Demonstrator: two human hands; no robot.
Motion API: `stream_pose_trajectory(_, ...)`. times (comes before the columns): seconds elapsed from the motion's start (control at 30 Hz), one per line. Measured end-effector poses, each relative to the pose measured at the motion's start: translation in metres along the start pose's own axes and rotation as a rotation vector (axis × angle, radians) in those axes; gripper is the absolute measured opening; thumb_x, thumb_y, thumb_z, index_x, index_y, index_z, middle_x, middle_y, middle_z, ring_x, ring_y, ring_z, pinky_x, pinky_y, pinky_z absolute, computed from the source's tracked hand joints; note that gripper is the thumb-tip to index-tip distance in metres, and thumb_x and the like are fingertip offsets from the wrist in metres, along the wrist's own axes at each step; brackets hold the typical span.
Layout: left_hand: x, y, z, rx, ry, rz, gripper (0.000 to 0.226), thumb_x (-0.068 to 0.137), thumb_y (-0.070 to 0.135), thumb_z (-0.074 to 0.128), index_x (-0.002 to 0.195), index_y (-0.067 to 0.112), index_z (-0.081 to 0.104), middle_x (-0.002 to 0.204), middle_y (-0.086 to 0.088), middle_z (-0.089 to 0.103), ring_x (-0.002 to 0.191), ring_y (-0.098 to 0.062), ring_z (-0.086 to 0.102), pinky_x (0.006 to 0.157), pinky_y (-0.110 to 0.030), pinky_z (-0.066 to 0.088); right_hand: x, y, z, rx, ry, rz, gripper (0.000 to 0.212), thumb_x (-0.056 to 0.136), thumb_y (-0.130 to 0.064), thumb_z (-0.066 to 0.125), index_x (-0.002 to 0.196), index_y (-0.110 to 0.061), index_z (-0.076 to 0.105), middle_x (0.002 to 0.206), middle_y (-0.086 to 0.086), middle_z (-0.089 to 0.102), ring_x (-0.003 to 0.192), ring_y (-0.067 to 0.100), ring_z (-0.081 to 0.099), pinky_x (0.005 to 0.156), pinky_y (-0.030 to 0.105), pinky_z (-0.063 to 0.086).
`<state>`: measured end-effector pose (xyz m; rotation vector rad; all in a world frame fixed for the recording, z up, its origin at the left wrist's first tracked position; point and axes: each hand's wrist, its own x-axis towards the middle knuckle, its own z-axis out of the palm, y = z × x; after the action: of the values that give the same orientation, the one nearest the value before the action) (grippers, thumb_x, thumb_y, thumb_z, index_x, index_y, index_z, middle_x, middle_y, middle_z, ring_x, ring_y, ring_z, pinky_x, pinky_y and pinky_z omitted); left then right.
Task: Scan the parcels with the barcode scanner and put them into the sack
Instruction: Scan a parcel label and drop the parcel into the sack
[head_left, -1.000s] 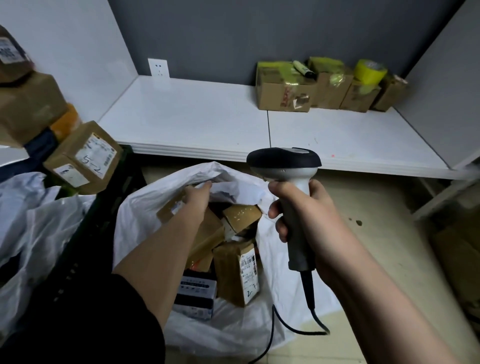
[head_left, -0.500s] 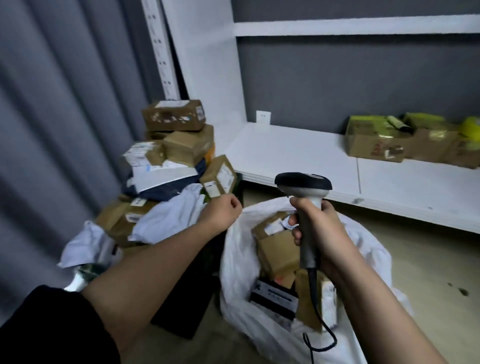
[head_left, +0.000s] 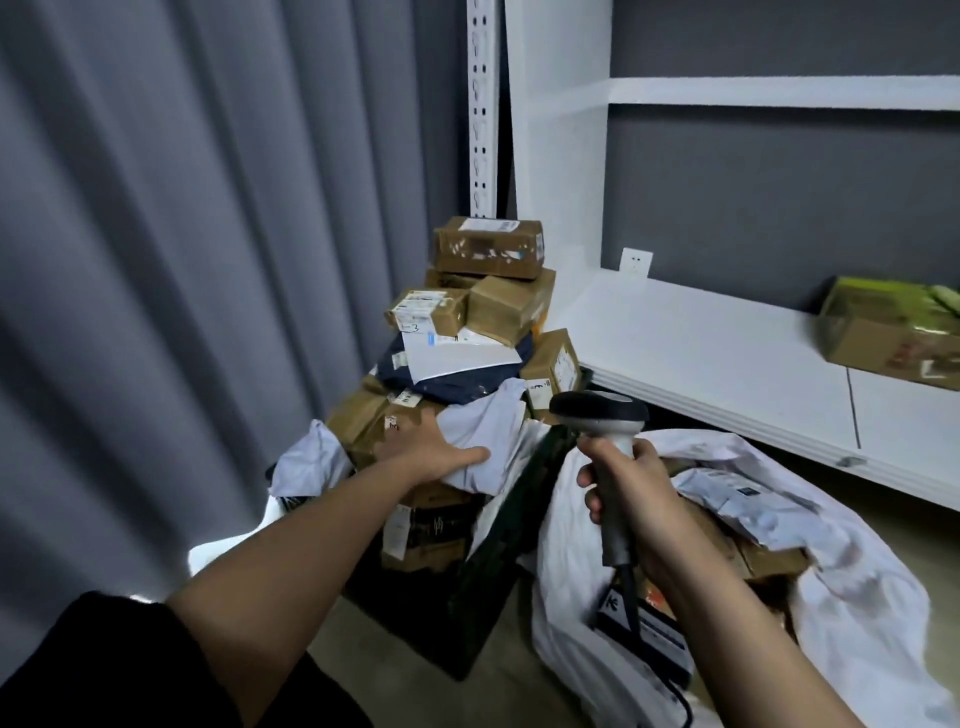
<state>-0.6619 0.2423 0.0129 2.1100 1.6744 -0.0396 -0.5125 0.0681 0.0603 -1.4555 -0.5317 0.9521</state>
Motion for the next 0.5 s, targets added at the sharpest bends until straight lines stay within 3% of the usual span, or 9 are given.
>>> stream_pose_trajectory(0.2,0.016,0.025,0.024,0.094,-0.112,-0.043,0.115,0.069,0.083,0.052,0.153,0.025,-0.001,0.158,-0.019,0.008,0.143,-0.038,0.016,0.113,-0.047,0.023,0.012,0.007,-0.002,0.0,0.023,0.009,0.025,0.094,-0.017,0.061,0.104,-0.009,0.041,0.054,0.004,0.054,0.037,0.015,0.039,0.038,0.021,0.032)
stream_pose_trajectory(0.37,0.019,0.03,0.023,0.081,-0.027,-0.038,0.091,0.078,0.073,0.051,0.15,0.03,0.015,0.153,-0.017,0.025,0.136,-0.037,0.032,0.105,-0.043,0.03,0.015,0.01,-0.01,-0.007,0.015,-0.009,0.026,0.092,-0.021,0.061,0.105,-0.009,0.042,0.054,0.002,0.054,0.039,0.015,0.04,0.046,0.025,0.032)
stream_pose_trajectory(0.5,0.009,0.028,-0.001,0.097,-0.113,0.028,0.097,0.068,0.074,0.05,0.149,0.03,0.02,0.152,-0.01,0.034,0.132,-0.034,0.04,0.105,-0.042,0.036,0.014,0.008,-0.016,-0.01,0.019,-0.014,0.026,0.092,-0.022,0.061,0.105,-0.01,0.042,0.057,0.004,0.055,0.04,0.015,0.041,0.046,0.025,0.033)
